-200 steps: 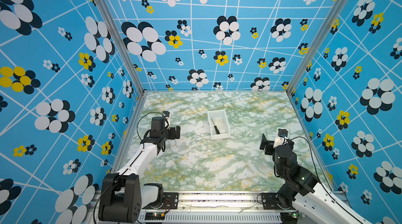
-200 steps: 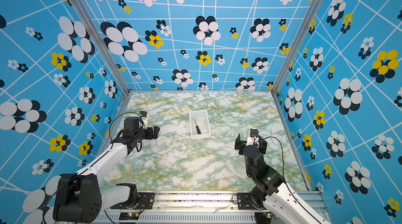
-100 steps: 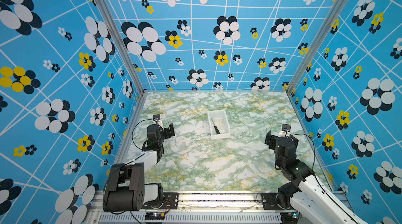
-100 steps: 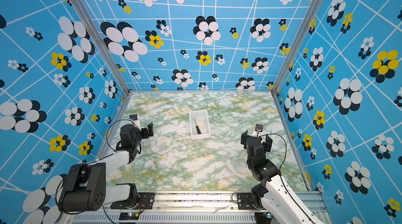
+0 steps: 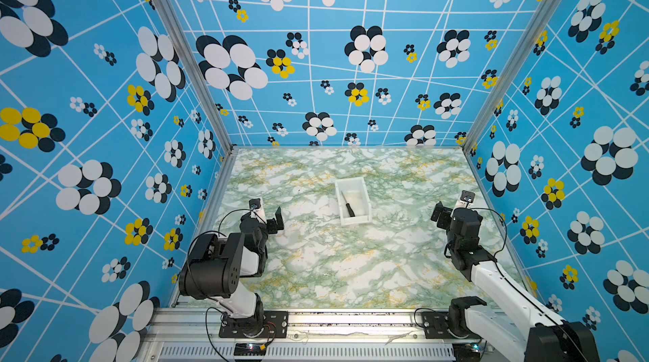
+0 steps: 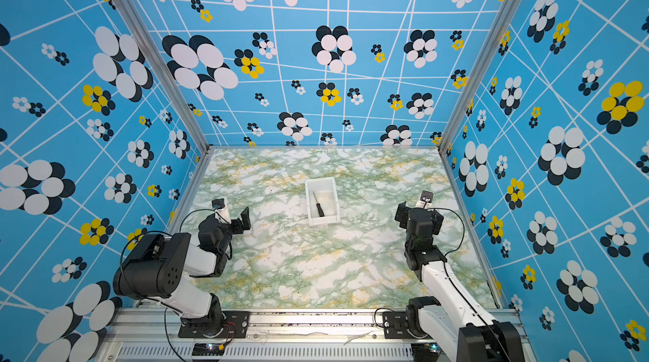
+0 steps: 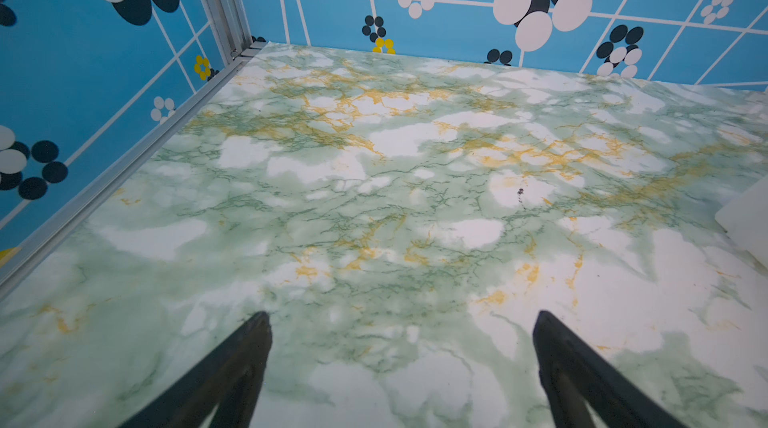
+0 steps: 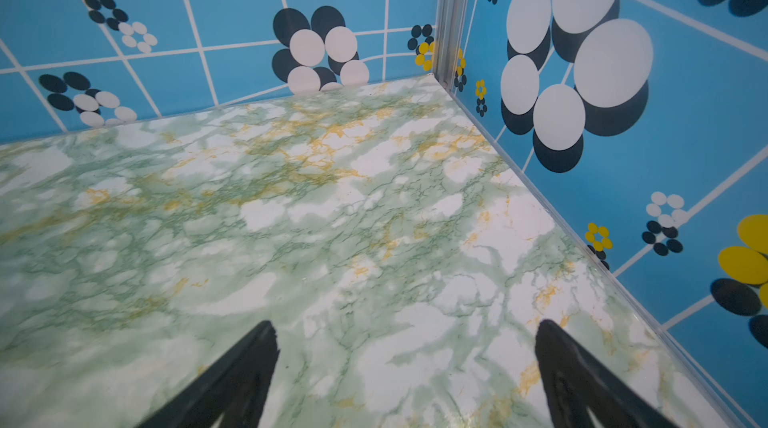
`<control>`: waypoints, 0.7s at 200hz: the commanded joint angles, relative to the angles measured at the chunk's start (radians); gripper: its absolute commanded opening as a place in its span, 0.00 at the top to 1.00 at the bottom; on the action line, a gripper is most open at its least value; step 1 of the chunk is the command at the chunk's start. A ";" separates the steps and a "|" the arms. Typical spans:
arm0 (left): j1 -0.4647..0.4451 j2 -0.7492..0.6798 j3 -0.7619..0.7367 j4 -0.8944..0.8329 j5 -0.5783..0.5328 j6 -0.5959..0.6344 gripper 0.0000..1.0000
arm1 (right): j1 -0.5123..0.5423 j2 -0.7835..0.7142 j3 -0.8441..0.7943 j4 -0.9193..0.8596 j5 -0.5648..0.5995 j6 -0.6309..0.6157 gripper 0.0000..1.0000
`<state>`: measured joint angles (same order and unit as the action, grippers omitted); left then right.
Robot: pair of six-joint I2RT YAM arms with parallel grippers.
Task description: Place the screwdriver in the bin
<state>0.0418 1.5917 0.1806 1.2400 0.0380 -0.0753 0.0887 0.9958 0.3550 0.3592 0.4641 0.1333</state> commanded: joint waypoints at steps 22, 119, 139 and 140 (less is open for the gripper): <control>0.001 0.000 -0.003 0.108 0.014 0.012 0.01 | -0.021 0.193 -0.033 0.361 -0.083 -0.054 0.01; 0.001 0.004 -0.010 0.127 0.004 0.012 0.01 | -0.022 0.313 -0.093 0.539 -0.160 -0.084 0.01; 0.001 0.005 -0.010 0.130 0.004 0.011 0.01 | -0.022 0.380 -0.085 0.595 -0.177 -0.102 0.01; 0.001 0.005 -0.010 0.130 0.004 0.010 0.01 | -0.022 0.383 -0.084 0.596 -0.176 -0.102 0.01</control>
<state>0.0418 1.5917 0.1783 1.3388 0.0372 -0.0753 0.0711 1.3159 0.2699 0.8700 0.3164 0.0578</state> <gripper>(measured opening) 0.992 0.991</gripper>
